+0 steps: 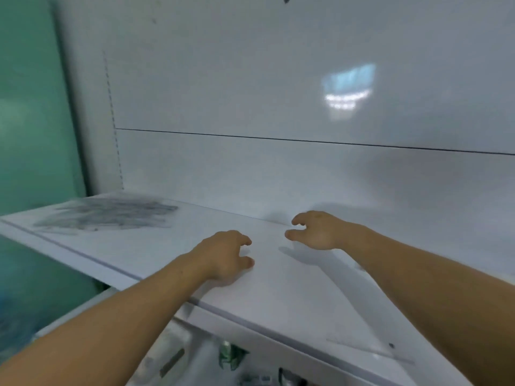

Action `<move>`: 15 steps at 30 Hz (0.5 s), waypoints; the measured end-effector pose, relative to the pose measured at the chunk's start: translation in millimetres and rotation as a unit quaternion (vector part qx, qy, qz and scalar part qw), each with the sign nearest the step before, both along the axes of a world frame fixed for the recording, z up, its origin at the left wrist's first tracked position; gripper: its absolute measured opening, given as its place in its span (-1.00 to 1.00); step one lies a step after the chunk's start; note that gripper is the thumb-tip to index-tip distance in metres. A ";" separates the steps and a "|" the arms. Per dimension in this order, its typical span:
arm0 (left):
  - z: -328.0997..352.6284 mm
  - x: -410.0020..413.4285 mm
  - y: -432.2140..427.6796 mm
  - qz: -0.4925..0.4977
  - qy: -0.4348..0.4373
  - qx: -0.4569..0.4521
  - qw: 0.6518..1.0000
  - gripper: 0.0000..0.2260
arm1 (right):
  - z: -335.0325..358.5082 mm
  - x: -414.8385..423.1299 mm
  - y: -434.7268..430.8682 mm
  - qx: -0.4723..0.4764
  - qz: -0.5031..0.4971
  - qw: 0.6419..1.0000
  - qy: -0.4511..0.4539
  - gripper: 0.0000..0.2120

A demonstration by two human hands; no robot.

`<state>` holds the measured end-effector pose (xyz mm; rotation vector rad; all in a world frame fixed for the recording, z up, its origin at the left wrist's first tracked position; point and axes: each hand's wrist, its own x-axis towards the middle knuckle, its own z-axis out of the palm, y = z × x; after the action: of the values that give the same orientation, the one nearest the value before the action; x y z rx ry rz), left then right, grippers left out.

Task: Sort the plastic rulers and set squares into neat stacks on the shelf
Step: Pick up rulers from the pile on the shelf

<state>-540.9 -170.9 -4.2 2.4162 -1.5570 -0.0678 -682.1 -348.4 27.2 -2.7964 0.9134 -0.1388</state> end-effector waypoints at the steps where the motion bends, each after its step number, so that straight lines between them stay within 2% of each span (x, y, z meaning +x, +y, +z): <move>1: 2.1 19.8 16.2 0.018 -0.004 -0.005 1.000 -0.50 | 1.4 25.4 12.7 -0.006 0.012 1.000 -0.004 -0.41; 8: 13.3 165.4 129.4 0.112 -0.009 0.003 0.994 -0.49 | 7.3 196.4 106.7 -0.040 0.097 0.994 0.005 -0.40; 15: 18.9 279.3 203.0 0.174 -0.009 0.007 0.985 -0.51 | 5.6 319.8 158.2 -0.051 0.149 0.987 0.010 -0.41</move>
<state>-261.7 32.1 14.7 2.6654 -1.1224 0.0119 -362.3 -190.2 32.8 -2.9941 0.4943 -0.1159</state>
